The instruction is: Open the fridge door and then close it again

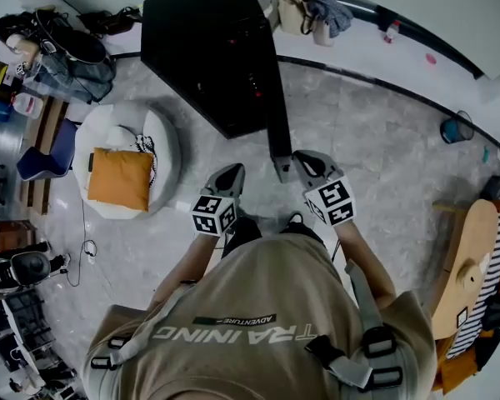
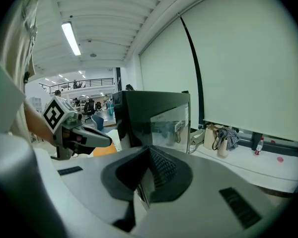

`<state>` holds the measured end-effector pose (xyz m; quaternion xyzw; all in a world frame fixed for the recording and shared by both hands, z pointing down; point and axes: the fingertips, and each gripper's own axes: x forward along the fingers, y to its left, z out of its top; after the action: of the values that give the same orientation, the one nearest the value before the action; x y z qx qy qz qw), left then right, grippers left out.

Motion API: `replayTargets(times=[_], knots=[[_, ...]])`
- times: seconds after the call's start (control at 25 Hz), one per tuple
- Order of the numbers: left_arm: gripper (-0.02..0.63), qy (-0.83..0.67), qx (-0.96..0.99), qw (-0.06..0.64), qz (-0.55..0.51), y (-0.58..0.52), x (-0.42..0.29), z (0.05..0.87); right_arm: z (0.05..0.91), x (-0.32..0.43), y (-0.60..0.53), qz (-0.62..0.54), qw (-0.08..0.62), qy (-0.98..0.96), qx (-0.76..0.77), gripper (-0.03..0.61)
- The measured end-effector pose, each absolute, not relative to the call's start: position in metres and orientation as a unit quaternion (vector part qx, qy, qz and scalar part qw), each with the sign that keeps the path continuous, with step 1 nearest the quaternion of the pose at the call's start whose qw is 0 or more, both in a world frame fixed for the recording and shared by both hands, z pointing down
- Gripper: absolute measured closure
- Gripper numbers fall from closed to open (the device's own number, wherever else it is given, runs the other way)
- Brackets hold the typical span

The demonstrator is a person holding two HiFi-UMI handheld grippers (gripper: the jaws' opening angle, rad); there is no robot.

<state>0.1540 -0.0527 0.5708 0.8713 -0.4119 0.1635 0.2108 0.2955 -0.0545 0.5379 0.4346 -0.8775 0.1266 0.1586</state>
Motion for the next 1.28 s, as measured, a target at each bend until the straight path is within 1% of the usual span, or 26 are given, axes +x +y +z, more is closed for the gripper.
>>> replayTargets(times=[0.4, 0.56, 0.76, 0.96, 1.16, 1.28], knots=[[0.614, -0.417, 0.866, 0.226, 0.158, -0.068, 0.113, 0.579, 0.535, 0.247, -0.060, 0.130, 0.159, -0.886, 0.416, 0.583], [0.614, -0.422, 0.859, 0.255, 0.134, -0.082, 0.087, 0.577, 0.527, 0.219, -0.066, 0.125, 0.139, -0.893, 0.409, 0.583], [0.614, -0.432, 0.851, 0.271, 0.123, -0.096, 0.053, 0.576, 0.523, 0.186, -0.076, 0.120, 0.137, -0.898, 0.399, 0.583], [0.614, -0.431, 0.856, 0.263, 0.113, -0.115, 0.022, 0.564, 0.517, 0.157, -0.091, 0.116, 0.142, -0.896, 0.404, 0.583], [0.614, -0.420, 0.863, 0.257, 0.110, -0.136, -0.001, 0.561, 0.516, 0.137, -0.111, 0.158, 0.115, -0.884, 0.424, 0.583], [0.614, -0.410, 0.869, 0.254, 0.112, -0.143, -0.014, 0.562, 0.515, 0.127, -0.119, 0.157, 0.110, -0.879, 0.436, 0.583]])
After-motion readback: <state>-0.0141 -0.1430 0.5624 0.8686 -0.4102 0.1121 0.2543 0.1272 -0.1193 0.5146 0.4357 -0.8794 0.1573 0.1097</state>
